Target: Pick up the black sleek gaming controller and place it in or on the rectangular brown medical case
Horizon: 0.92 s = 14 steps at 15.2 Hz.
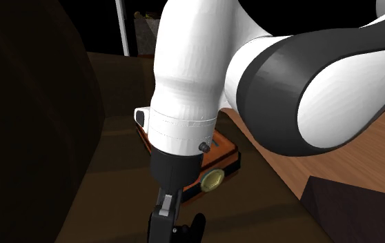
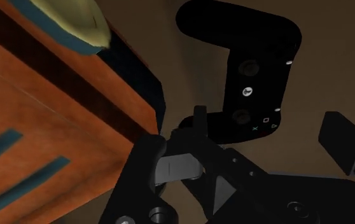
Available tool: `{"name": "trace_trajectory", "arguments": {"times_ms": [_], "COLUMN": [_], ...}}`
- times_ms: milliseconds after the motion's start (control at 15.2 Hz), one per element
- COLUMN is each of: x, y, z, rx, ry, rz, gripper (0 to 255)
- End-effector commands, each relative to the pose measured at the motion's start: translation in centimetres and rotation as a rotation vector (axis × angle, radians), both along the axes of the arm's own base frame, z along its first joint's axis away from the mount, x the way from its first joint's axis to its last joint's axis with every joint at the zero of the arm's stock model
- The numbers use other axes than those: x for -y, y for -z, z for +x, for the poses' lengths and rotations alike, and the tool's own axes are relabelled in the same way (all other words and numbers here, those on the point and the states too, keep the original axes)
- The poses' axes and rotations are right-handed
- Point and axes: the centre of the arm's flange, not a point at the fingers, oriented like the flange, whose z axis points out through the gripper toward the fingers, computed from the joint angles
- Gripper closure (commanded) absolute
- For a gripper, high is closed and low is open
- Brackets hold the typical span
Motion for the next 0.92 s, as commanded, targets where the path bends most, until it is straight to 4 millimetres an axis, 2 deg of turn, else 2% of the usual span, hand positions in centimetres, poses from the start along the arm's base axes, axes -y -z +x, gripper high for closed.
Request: {"name": "trace_trajectory", "arguments": {"times_ms": [0,264,396,462,858], "x": [0.3,0.8,1.1,0.0,0.0], "y": [2.2,2.6,2.1,2.7,-0.5], "z": [-0.1,0.6,0.9,-0.5,-0.5], "rx": [-0.045,-0.045,-0.045,-0.045,-0.045], "ry": [0.002,0.002,0.001,0.001,0.001], "rz": [-0.013,-0.013,-0.012,-0.013,-0.013], "gripper": [255,255,255,255,255]}}
